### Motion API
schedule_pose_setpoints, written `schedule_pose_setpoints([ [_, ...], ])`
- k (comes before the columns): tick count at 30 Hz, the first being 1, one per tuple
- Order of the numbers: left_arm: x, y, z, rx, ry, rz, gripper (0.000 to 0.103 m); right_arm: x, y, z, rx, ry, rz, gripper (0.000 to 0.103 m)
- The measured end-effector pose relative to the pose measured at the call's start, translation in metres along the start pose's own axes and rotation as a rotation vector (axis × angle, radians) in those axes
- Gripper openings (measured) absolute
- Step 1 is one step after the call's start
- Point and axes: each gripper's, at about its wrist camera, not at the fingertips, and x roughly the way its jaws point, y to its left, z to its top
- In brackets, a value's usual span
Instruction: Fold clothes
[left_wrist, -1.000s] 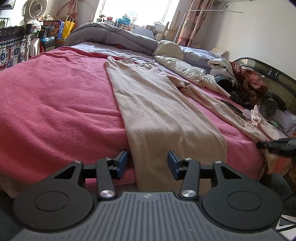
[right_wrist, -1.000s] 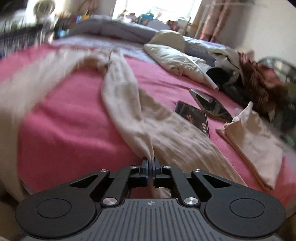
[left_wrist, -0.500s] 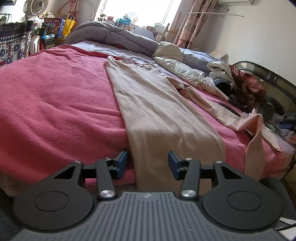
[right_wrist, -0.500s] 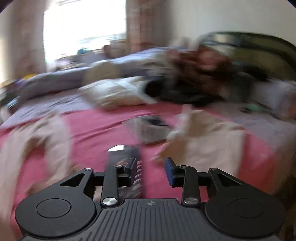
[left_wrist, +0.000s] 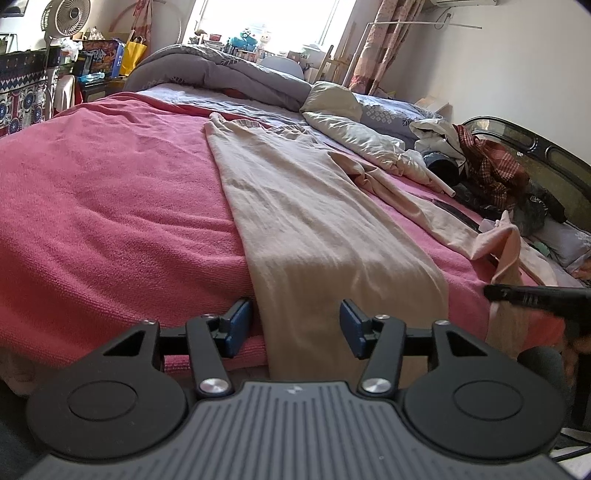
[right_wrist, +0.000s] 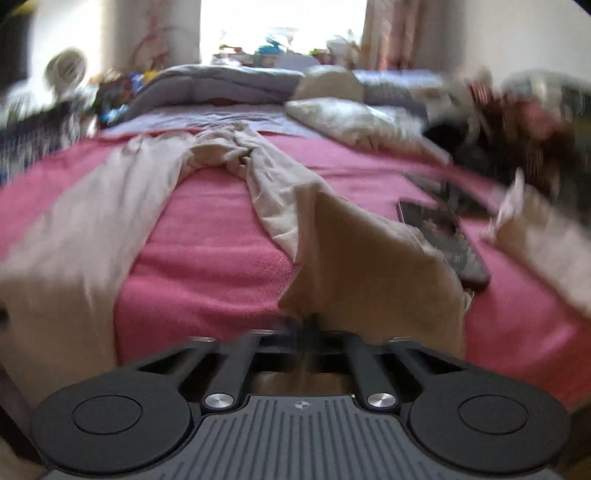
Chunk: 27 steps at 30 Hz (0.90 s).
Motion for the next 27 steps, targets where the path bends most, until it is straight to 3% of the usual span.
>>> schedule_pose_setpoints([
  [2, 0.0, 0.001, 0.0, -0.004, -0.001, -0.002, 0.057, -0.017, -0.018, 0.015, 0.083, -0.047, 0.067, 0.005],
  [6, 0.001, 0.001, 0.0, -0.007, -0.002, -0.004, 0.057, -0.074, -0.09, 0.043, 0.415, -0.237, 0.372, 0.006],
  [7, 0.001, 0.001, 0.0, -0.007, -0.002, -0.004, 0.058, -0.081, -0.108, 0.045, 0.479, -0.25, 0.366, 0.006],
  [8, 0.001, 0.001, 0.0, -0.008, -0.003, -0.006, 0.058, -0.084, -0.12, 0.044, 0.488, -0.247, 0.281, 0.006],
  [10, 0.001, 0.001, 0.0, -0.008, -0.003, -0.009, 0.059, -0.079, -0.134, 0.04, 0.417, -0.198, 0.015, 0.006],
  [12, 0.001, 0.001, 0.0, -0.009, -0.003, -0.011, 0.059, -0.058, -0.139, 0.029, 0.314, -0.07, -0.228, 0.008],
  [13, 0.001, 0.002, 0.0, -0.01, -0.003, -0.011, 0.059, -0.046, -0.143, 0.022, 0.297, -0.005, -0.299, 0.013],
  [15, 0.002, 0.001, 0.0, -0.008, -0.002, -0.01, 0.059, -0.027, -0.151, 0.009, 0.323, 0.083, -0.344, 0.027],
  [17, 0.002, 0.001, 0.001, -0.005, -0.002, -0.008, 0.059, -0.017, -0.153, 0.0, 0.346, 0.117, -0.378, 0.053],
  [20, 0.002, 0.001, 0.001, -0.006, -0.001, -0.009, 0.059, -0.022, -0.148, -0.004, 0.32, 0.081, -0.446, 0.067],
  [24, 0.002, 0.001, 0.002, -0.007, -0.002, -0.01, 0.059, -0.038, -0.119, 0.005, 0.05, -0.08, -0.474, 0.071],
  [27, 0.003, 0.001, 0.002, -0.007, -0.002, -0.013, 0.061, -0.055, -0.07, -0.007, -0.314, -0.167, -0.304, 0.071],
])
